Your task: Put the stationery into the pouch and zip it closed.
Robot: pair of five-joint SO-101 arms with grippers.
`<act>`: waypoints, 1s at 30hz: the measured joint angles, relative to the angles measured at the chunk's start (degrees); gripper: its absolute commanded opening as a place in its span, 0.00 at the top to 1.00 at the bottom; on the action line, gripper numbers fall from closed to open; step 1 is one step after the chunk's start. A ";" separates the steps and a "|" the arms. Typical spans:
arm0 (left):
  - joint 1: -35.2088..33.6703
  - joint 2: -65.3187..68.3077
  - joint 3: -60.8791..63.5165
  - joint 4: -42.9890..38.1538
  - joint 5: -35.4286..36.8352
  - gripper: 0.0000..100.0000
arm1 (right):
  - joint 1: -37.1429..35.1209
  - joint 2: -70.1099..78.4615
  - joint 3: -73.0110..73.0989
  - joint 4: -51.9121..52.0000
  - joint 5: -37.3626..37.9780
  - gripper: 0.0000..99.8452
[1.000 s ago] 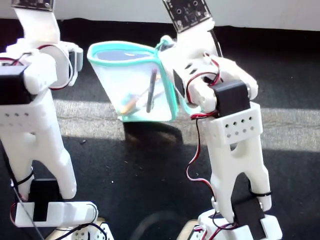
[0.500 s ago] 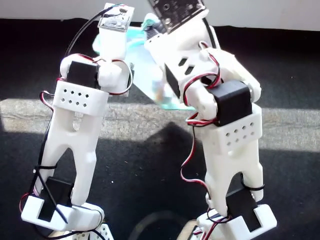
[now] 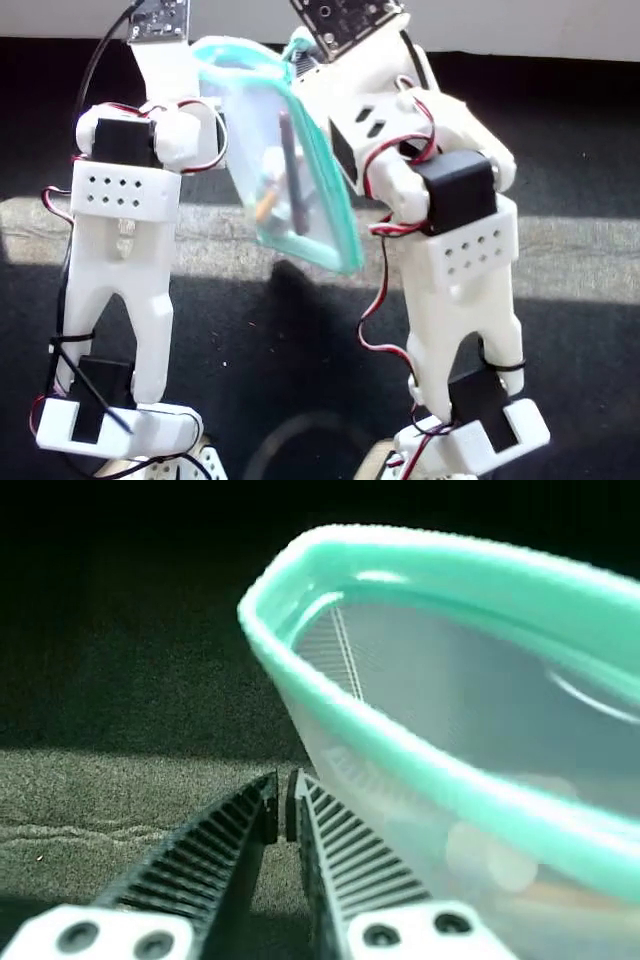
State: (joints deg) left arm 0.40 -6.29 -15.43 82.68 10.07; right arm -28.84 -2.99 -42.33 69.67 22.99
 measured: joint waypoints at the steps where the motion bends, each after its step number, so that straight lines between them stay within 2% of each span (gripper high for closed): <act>1: 0.26 -0.35 -0.44 0.97 0.00 0.88 | 0.09 0.97 0.79 0.00 0.00 0.99; 7: 2.64 -0.62 -0.70 1.67 0.00 0.88 | 0.18 3.34 2.11 0.00 0.09 0.99; 14: 2.46 5.01 -0.88 -7.91 0.00 0.88 | 0.18 3.43 -5.19 1.58 0.09 0.99; 18: 1.93 4.66 -0.88 -9.85 0.00 0.88 | 0.09 3.25 -9.41 4.66 0.09 0.99; 21: 1.49 1.67 -0.88 -9.49 0.00 0.88 | 0.97 3.60 -9.58 5.27 0.09 0.99; 25: 2.11 -5.63 -0.88 -5.19 0.00 0.88 | 1.58 6.51 -9.58 5.27 0.09 0.99; 30: 7.74 -12.92 -1.05 0.44 0.09 0.88 | 1.67 10.55 -9.58 5.27 0.09 0.99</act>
State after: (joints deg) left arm 8.13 -19.21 -16.48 83.12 10.15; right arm -27.16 7.56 -51.91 74.95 23.08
